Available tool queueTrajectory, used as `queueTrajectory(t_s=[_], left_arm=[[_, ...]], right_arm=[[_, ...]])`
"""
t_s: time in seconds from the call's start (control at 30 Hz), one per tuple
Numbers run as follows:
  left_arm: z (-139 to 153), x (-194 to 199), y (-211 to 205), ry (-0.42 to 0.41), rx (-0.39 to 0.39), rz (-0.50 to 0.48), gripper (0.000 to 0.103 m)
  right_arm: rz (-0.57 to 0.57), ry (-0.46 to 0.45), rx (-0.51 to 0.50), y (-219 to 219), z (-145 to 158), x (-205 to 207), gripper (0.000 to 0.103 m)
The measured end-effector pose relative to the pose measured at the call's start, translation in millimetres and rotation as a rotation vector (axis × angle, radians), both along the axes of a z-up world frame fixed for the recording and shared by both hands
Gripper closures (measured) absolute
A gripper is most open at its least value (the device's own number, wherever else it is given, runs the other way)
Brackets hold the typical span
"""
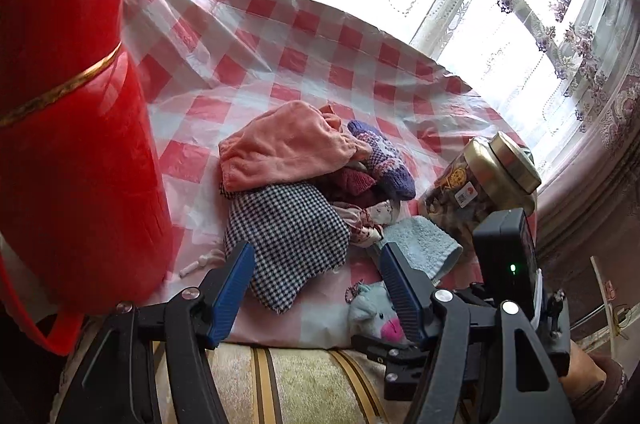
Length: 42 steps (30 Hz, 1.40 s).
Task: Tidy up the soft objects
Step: 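Grasp the grey pig plush with the right gripper while the left grasps the pink fleece cloth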
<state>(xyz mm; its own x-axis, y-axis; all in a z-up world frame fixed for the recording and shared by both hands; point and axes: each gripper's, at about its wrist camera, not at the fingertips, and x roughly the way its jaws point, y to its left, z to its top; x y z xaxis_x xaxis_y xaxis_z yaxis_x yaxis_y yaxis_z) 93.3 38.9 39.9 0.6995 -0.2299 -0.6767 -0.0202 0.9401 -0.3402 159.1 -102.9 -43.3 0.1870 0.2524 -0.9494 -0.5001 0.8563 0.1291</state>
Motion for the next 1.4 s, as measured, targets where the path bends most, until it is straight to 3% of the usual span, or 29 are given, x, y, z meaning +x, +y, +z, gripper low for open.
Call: queueTrajectory(t_s=[0.07, 0.13, 0.23, 0.47, 0.8, 0.83, 0.93, 1.07, 1.4], left_arm=[[4.3, 12.3, -2.4, -0.015, 0.051, 0.007, 0.037], [4.0, 27.0, -2.9, -0.008, 0.066, 0.004, 0.037], [-1.6, 46.6, -2.6, 0.023, 0.094, 0.008, 0.037], [-9.4, 78.8, -10.4, 0.048, 0.155, -0.021, 0.037], [-32.6, 119.9, -6.7, 0.13, 0.177, 0.018, 0.037], [-35.6, 124.1, -6.8, 0.14, 0.192, 0.024, 0.039], [-49.9, 135.9, -10.0, 0.188, 0.227, 0.0, 0.064], [-51.8, 134.0, -13.8, 0.169, 0.267, -0.003, 0.087], [-4.9, 103.6, -15.1, 0.019, 0.267, 0.05, 0.094]], right_arm=[[0.008, 0.007, 0.013, 1.5, -1.3, 0.4, 0.033], [0.003, 0.009, 0.026, 2.4, -2.8, 1.7, 0.033], [0.008, 0.014, 0.068, -1.5, -0.3, 0.6, 0.044], [-0.006, 0.049, 0.161, -28.3, 10.7, -8.8, 0.048], [-0.039, 0.007, 0.276, -73.6, 46.3, -36.3, 0.05], [-0.051, -0.002, 0.287, -80.2, 51.3, -38.5, 0.05], [-0.09, -0.032, 0.314, -102.4, 66.2, -43.4, 0.051], [-0.157, -0.066, 0.331, -140.7, 80.8, -52.2, 0.051], [-0.36, -0.116, 0.312, -234.0, 87.8, -77.6, 0.051]])
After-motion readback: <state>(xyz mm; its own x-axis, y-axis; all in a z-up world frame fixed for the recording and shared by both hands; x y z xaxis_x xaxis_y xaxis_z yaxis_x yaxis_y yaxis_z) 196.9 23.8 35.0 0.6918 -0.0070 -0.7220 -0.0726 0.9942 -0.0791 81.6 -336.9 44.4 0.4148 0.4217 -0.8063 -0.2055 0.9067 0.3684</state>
